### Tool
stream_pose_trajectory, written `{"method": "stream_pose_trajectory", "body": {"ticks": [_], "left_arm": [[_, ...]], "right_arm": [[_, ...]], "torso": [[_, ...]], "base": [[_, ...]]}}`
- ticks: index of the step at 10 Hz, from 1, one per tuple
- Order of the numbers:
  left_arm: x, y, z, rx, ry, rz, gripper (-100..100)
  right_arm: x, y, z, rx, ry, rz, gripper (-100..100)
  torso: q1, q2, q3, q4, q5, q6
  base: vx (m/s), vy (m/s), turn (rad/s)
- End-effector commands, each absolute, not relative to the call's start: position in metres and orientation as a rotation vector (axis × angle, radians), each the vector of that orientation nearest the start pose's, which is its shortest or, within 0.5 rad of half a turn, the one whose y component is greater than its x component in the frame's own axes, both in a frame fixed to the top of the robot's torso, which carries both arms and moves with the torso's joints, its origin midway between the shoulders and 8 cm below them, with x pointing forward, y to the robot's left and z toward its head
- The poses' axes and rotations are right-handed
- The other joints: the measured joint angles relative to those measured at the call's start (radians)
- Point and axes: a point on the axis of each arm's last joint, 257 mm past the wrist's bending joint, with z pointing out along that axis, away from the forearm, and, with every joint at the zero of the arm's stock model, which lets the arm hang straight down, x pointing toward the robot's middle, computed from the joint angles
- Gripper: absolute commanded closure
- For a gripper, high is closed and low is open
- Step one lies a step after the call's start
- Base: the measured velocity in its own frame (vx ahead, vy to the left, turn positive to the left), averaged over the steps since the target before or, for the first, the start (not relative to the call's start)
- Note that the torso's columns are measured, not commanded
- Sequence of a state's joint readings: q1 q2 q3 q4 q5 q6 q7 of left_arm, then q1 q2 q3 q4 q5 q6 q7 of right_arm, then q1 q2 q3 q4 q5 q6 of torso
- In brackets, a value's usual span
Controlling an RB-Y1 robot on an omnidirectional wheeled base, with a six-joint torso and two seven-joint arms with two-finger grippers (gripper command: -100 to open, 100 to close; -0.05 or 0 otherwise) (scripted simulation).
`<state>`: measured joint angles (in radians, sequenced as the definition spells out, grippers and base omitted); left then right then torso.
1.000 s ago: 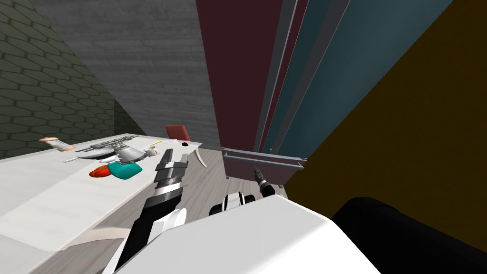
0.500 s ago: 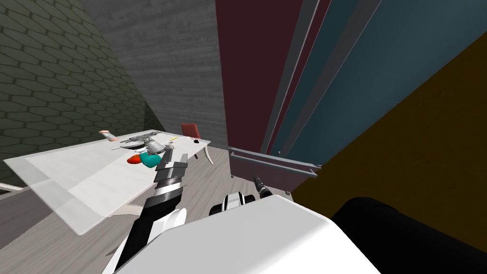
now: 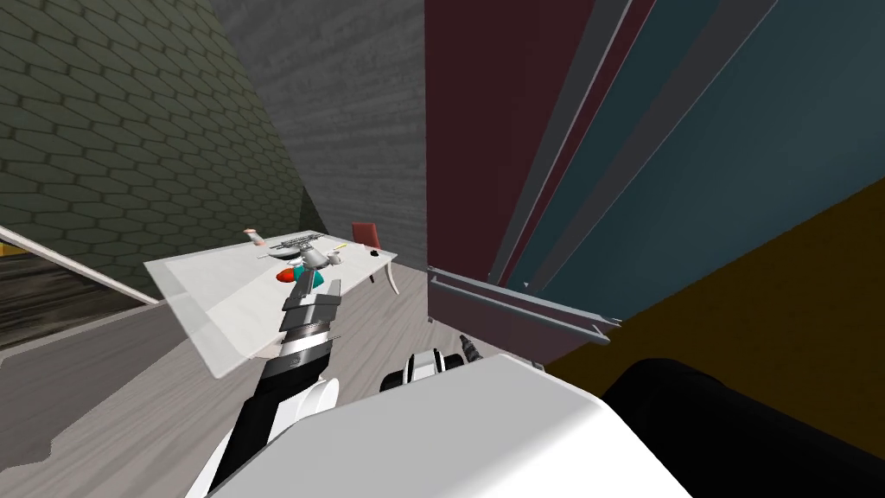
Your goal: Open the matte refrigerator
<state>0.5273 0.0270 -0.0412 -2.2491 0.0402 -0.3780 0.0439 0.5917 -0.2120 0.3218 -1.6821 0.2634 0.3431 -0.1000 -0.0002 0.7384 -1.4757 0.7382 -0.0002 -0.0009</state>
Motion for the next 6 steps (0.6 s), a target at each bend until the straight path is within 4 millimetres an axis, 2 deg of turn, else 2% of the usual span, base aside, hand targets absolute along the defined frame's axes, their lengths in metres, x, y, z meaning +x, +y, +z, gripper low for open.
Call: {"method": "stream_pose_trajectory", "body": {"ticks": [1,2,3,4,5,6], "left_arm": [[0.367,0.275,-0.025,-0.835,0.721,-1.354,0],[0.367,0.275,-0.025,-0.835,0.721,-1.354,0],[0.367,0.275,-0.025,-0.835,0.721,-1.354,0],[0.367,0.275,-0.025,-0.835,0.721,-1.354,0],[0.367,0.275,-0.025,-0.835,0.721,-1.354,0],[0.367,0.275,-0.025,-0.835,0.721,-1.354,0]], "right_arm": [[0.231,-0.227,-0.528,1.473,2.08,0.48,-100],[0.205,-0.226,-0.549,1.476,2.161,0.393,-100],[0.194,-0.23,-0.557,1.494,2.183,0.354,-100],[0.193,-0.23,-0.558,1.497,2.186,0.348,-100],[0.166,-0.23,-0.577,1.489,2.266,0.261,-100],[0.156,-0.235,-0.582,1.506,2.283,0.218,-100]], "torso": [[0.001,-0.001,0.0,0.0,0.0,0.001],[0.0,0.0,0.0,0.0,0.0,0.002],[0.0,-0.001,0.0,0.0,0.0,0.0],[0.001,-0.001,-0.001,0.0,0.0,0.001],[-0.001,0.0,0.0,0.0,0.0,0.002],[0.001,0.0,0.0,0.0,0.0,0.0]], "base": [[0.008,0.015,0.008],[0.011,0.031,0.295],[0.015,0.03,0.318],[0.011,0.013,0.006],[0.013,0.03,0.309],[0.018,0.026,0.259]]}}
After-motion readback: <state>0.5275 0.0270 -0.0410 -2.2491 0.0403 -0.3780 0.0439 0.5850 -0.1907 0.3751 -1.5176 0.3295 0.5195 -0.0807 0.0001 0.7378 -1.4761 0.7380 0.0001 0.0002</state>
